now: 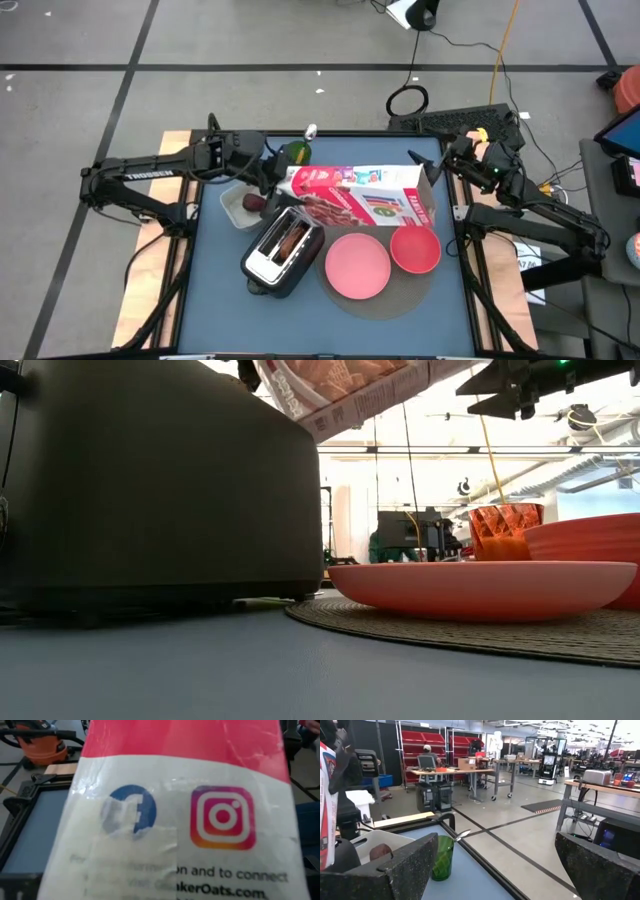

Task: Arrange a breakfast setting
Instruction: Pour the cereal from the cereal box into the red bowl

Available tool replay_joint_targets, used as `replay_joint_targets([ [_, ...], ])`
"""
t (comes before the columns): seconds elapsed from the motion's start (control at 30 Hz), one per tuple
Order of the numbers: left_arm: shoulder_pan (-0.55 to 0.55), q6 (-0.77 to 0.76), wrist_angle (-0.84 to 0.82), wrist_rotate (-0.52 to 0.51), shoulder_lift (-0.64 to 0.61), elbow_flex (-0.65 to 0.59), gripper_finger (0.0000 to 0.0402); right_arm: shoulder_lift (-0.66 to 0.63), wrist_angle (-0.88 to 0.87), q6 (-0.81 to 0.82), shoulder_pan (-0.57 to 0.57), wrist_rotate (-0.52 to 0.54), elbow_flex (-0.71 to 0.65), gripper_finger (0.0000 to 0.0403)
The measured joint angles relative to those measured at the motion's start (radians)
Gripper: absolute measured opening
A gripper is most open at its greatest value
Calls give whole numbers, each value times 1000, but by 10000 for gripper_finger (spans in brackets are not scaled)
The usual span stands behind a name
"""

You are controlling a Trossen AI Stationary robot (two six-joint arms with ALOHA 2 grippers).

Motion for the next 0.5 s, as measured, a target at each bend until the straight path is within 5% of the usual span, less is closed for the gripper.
replay_joint_targets([
  [0.5, 0, 32, -30, -1, 0, 56, 280, 0, -8, 0, 0, 0, 0, 393],
])
